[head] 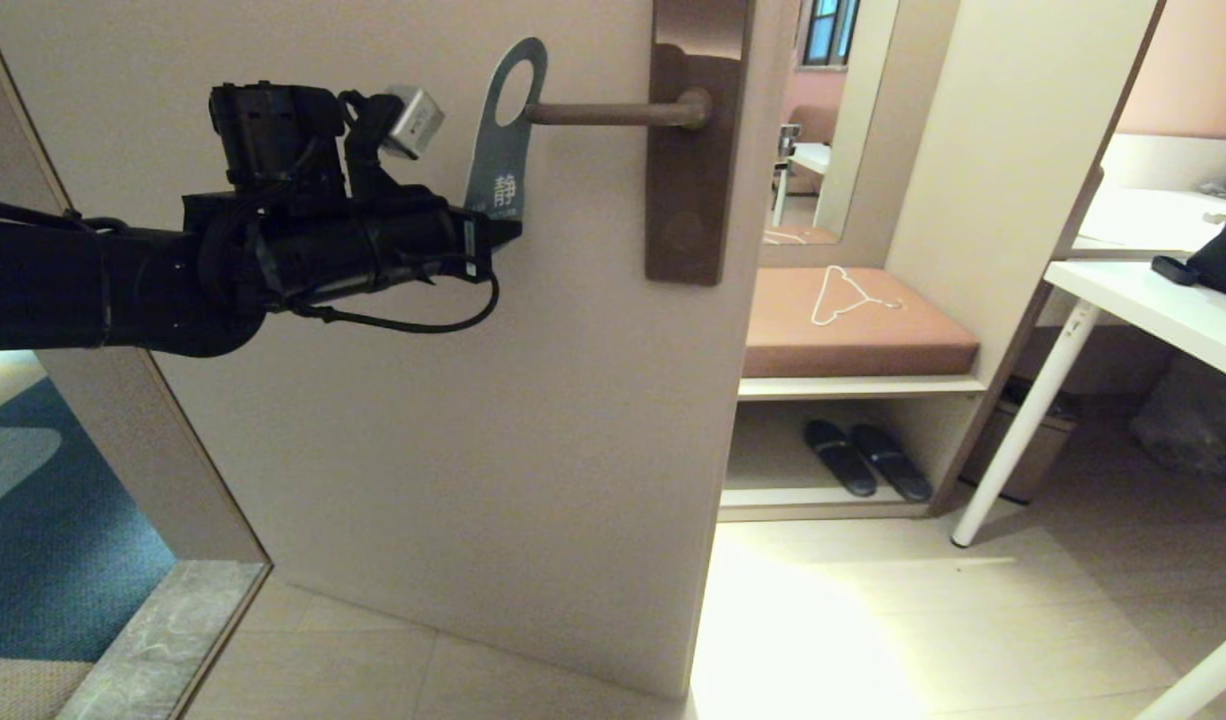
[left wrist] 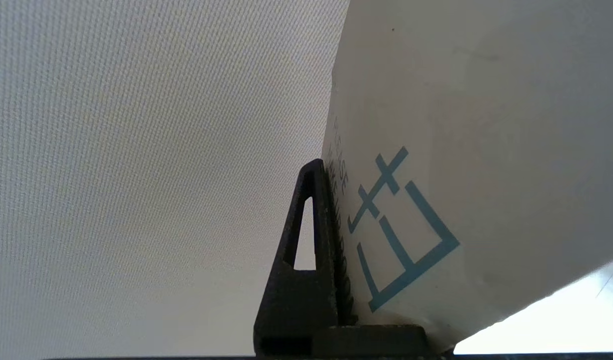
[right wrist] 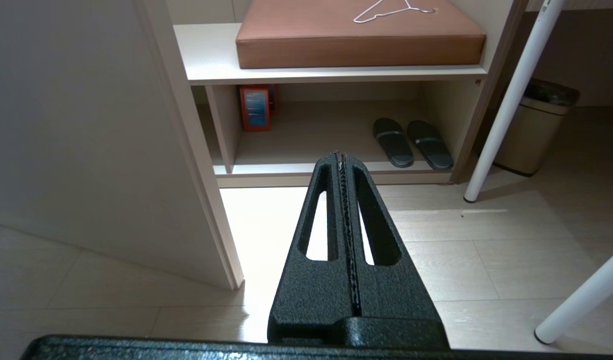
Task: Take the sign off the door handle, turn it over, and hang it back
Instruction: Hang the sign back with the other side facing out
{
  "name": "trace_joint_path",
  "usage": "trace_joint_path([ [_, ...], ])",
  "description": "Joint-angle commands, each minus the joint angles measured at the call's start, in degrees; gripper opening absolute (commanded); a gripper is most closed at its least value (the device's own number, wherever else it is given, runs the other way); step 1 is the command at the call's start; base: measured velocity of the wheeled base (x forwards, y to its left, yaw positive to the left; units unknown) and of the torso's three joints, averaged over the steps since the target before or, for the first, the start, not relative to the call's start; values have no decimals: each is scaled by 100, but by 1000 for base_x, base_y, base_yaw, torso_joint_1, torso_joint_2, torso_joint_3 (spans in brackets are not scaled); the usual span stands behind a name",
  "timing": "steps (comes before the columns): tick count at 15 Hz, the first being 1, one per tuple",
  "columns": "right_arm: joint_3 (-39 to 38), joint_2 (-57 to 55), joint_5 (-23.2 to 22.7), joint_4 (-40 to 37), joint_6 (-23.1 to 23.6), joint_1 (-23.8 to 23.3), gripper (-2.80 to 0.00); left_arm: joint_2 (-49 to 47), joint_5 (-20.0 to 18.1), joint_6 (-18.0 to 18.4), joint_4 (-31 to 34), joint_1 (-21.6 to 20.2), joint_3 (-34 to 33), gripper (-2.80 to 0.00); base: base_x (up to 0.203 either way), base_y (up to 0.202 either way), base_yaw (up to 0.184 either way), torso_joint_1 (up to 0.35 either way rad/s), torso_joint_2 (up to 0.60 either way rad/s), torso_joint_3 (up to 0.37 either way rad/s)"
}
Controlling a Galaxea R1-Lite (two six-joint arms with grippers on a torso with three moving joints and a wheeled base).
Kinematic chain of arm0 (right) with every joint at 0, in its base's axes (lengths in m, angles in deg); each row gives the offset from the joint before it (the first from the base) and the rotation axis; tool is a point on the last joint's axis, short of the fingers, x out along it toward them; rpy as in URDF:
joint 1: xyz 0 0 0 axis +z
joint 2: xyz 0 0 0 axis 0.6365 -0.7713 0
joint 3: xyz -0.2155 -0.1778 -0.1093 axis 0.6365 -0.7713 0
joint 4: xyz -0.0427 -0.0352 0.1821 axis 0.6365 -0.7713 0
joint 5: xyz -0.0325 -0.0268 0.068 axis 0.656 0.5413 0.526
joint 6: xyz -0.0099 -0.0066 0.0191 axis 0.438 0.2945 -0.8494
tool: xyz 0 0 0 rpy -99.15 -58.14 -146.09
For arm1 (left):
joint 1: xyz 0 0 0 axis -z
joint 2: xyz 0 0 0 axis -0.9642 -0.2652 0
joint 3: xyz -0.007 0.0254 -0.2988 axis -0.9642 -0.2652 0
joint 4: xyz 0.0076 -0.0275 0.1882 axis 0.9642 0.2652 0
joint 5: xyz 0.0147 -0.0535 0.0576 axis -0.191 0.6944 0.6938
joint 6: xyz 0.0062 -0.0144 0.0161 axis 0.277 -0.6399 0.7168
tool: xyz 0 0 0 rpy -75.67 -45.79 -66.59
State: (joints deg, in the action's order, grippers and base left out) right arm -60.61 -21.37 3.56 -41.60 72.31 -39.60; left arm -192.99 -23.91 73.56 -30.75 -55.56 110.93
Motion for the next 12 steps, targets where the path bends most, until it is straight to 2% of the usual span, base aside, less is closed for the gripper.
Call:
trace_joint_path([
  [1,1,0,2,-1,-1,-1,-280,-35,-13,3,-10,57,10,-280,0,0,0,0,0,0],
  [12,1,0,2,-1,-1,7,-280,-281,-13,-5,-19,116,169,-280,0,0,0,0,0,0],
])
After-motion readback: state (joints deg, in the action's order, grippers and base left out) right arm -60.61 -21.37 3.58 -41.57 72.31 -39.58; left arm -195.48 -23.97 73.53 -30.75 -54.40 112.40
